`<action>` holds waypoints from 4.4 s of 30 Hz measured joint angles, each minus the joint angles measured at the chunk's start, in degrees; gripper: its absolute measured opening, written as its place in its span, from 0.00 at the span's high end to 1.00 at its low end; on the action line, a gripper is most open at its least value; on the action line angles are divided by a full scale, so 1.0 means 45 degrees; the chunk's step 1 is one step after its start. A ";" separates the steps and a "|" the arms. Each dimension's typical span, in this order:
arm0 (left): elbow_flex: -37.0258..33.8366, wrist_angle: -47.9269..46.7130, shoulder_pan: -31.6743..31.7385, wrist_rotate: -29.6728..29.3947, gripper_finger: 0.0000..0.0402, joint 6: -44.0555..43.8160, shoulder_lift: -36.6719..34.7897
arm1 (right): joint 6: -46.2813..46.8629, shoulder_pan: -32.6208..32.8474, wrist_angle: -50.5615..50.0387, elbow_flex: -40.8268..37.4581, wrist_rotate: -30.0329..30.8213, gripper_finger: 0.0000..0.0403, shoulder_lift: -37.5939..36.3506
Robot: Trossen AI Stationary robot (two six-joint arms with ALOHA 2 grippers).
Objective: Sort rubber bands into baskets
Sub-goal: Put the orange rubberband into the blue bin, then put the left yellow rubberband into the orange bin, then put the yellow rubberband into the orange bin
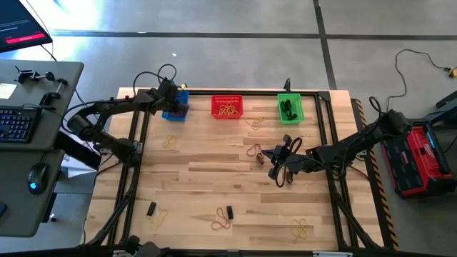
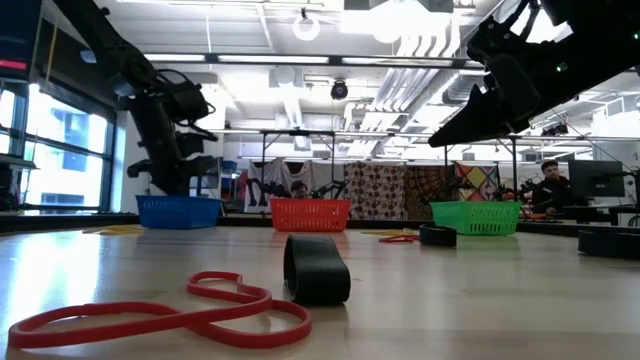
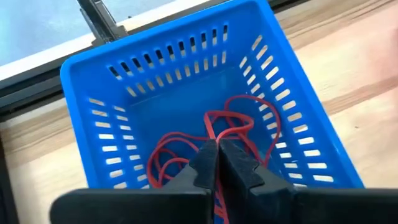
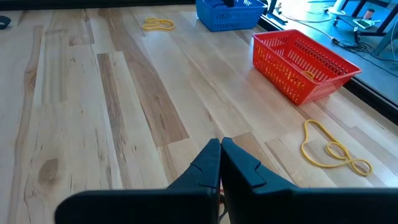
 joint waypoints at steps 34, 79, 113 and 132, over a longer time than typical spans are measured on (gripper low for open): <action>-0.0837 -0.0079 -0.5392 -0.2101 0.88 0.1091 -0.4866 | 0.0000 -0.0002 -0.0005 -0.0005 0.0000 1.00 0.0000; -0.2239 -0.6001 -1.4171 -0.6446 0.72 -0.9367 -0.3281 | 0.0005 -0.0031 -0.0005 -0.0005 0.0000 1.00 0.0000; -0.2189 -0.5621 -1.2136 -0.4714 0.99 -0.8208 -0.0436 | 0.0049 -0.0026 -0.0009 -0.0010 -0.0005 1.00 0.0000; -0.0680 -0.1859 -1.3642 -0.4529 1.00 -0.6228 -0.0445 | 0.0097 -0.0026 -0.0005 -0.0010 -0.0005 1.00 0.0000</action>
